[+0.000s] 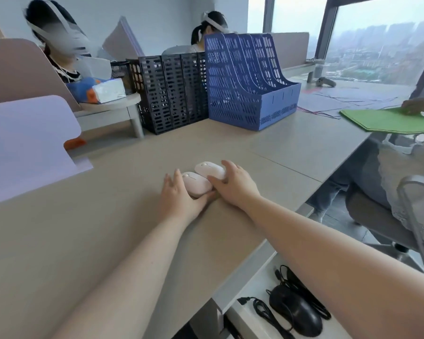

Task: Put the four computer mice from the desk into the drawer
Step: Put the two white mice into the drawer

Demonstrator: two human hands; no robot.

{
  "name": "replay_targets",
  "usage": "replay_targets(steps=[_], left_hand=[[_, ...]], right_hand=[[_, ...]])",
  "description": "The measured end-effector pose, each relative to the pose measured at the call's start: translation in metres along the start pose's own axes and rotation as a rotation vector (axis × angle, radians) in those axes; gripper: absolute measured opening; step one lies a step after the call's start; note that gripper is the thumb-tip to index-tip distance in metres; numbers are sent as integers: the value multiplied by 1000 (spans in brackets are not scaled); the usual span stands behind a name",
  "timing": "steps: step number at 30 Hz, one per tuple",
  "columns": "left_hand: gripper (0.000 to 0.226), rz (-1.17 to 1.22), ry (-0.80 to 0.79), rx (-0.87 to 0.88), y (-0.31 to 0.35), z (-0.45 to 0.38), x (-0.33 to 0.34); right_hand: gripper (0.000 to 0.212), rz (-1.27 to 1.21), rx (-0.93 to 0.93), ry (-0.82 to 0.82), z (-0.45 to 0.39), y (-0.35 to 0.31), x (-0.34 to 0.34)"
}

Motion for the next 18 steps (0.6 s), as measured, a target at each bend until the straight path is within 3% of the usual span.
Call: replay_targets(steps=[4,11,18], left_hand=[[117,64,-54,4,6,-7,2],[109,50,1,-6,10,-2,-5],[112,44,-40,-14,16,36,-19]], right_hand=[[74,6,12,-17,-14,-3,8],[74,-11,32,-18,-14,2,3],[49,93,-9,-44,22,8,-19]])
Point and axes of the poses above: each hand's wrist, its own z-axis away from the middle knuckle, its own x-axis out of the palm, y = z × x, the point moved 3 cm from there along -z, towards the middle knuckle, and after that the axes turned 10 degrees about y, right-handed, at the moved point
